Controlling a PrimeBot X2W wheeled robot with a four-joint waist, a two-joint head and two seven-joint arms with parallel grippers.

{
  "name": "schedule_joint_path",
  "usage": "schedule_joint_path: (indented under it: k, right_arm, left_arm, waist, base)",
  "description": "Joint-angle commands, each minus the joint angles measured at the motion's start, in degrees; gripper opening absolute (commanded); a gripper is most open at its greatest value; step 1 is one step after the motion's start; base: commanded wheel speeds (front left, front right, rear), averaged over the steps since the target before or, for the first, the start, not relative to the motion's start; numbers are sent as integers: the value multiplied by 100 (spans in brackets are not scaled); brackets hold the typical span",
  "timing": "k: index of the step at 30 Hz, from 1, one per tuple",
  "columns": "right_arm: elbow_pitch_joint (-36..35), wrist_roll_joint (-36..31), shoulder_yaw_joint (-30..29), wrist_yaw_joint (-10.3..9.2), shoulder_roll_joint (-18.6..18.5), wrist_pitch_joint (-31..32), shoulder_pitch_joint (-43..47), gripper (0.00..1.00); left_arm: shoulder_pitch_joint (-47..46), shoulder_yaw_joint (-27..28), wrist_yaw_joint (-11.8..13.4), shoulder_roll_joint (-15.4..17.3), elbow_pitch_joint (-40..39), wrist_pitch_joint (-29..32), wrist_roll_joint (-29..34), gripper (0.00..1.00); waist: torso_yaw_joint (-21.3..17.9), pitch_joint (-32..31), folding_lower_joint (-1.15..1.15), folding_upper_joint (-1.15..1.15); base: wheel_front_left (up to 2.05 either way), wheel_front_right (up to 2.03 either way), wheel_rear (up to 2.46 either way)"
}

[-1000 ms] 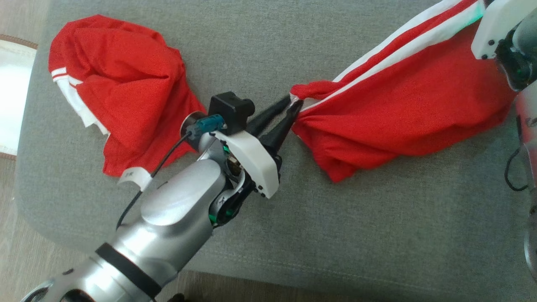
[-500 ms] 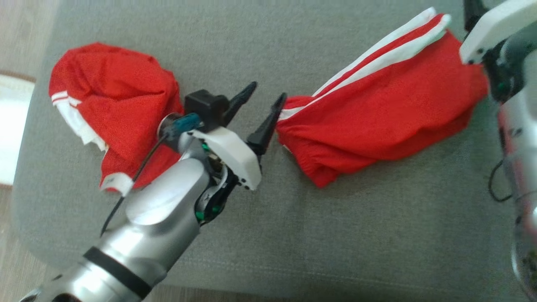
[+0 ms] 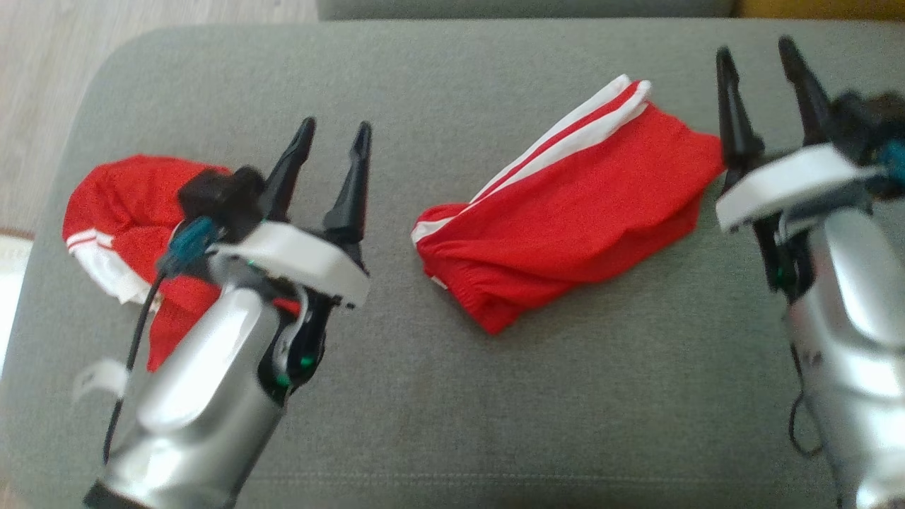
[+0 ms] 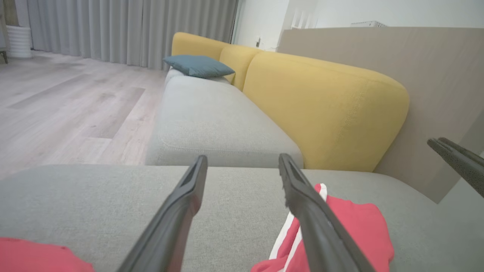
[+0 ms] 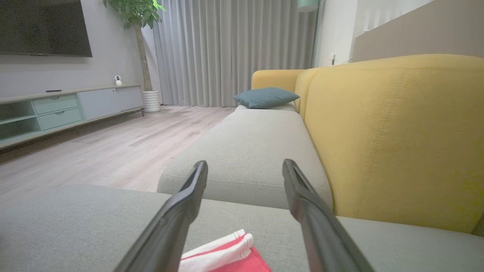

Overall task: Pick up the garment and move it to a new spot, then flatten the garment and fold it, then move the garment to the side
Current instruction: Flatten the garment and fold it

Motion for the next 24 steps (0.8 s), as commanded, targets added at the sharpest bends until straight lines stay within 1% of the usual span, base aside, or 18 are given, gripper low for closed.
schedule_joint_path:
  k: [1, 4, 7, 13, 18, 24]
  right_arm:
    - [-314, -62, 36, 39, 40, -70, 115, 100]
    - [-798, -283, -80, 39, 151, -94, 663, 100]
    - [-1282, -529, -277, 39, 339, -71, 1235, 100]
    - [-2140, -971, -557, 39, 725, 41, 2311, 100]
    - [-2468, -1114, -802, 39, 890, 139, 2889, 100]
    - [-2614, -988, -948, 39, 928, 278, 3030, 100]
  left_arm:
    - [-20, 337, 57, 163, -241, -49, 125, 100]
    - [393, 731, 79, 102, -522, -50, 350, 100]
    - [799, 966, 44, 47, -717, -50, 716, 100]
    - [1601, 1389, -83, -215, -916, -51, 1283, 100]
    - [2084, 1556, -220, -374, -889, -51, 1781, 100]
    - [2189, 1783, -539, -620, -846, -51, 2089, 100]
  waist:
    - [-131, -159, 0, 0]
    - [-229, -297, 0, 0]
    - [-308, -427, 0, 0]
    - [-426, -582, 0, 0]
    - [-454, -612, 0, 0]
    - [-300, -437, 0, 0]
  base:
    - [0, 0, 0]
    - [0, 0, 0]
    - [0, 0, 0]
    - [0, 0, 0]
    - [0, 0, 0]
    - [0, 0, 0]
